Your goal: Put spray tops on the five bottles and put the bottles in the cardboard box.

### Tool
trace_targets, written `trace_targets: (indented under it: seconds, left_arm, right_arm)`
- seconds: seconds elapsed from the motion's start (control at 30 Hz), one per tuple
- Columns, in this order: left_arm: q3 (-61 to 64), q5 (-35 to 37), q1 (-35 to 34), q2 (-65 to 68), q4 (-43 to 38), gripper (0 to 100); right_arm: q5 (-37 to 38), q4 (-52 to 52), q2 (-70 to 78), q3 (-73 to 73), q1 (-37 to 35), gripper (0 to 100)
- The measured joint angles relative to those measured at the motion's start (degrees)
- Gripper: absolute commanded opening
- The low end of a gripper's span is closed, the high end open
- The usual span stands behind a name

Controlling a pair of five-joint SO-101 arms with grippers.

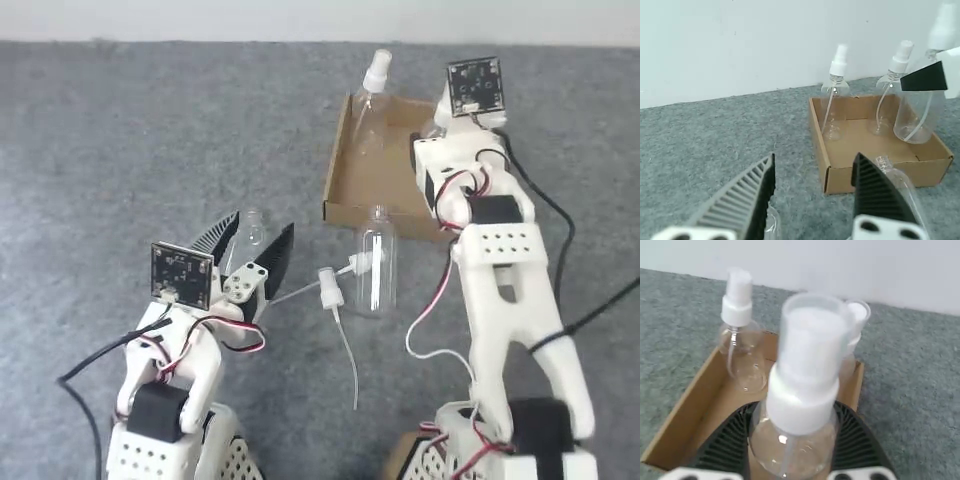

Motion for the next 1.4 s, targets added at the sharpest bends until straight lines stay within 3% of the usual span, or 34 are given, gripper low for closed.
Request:
trace_targets:
  seconds: [0.83,1.4]
  left_arm:
    - [0.62,0.00,0.00,-0.26,0.00,23]
    - [0.62,0.00,0.00,-0.26,0.00,23]
  right_arm:
    - [0.00,-22.24,20.92,0.00,3.96,0.6]
    - [0.00,-25.23,24.44,-0.09,3.87,1.0]
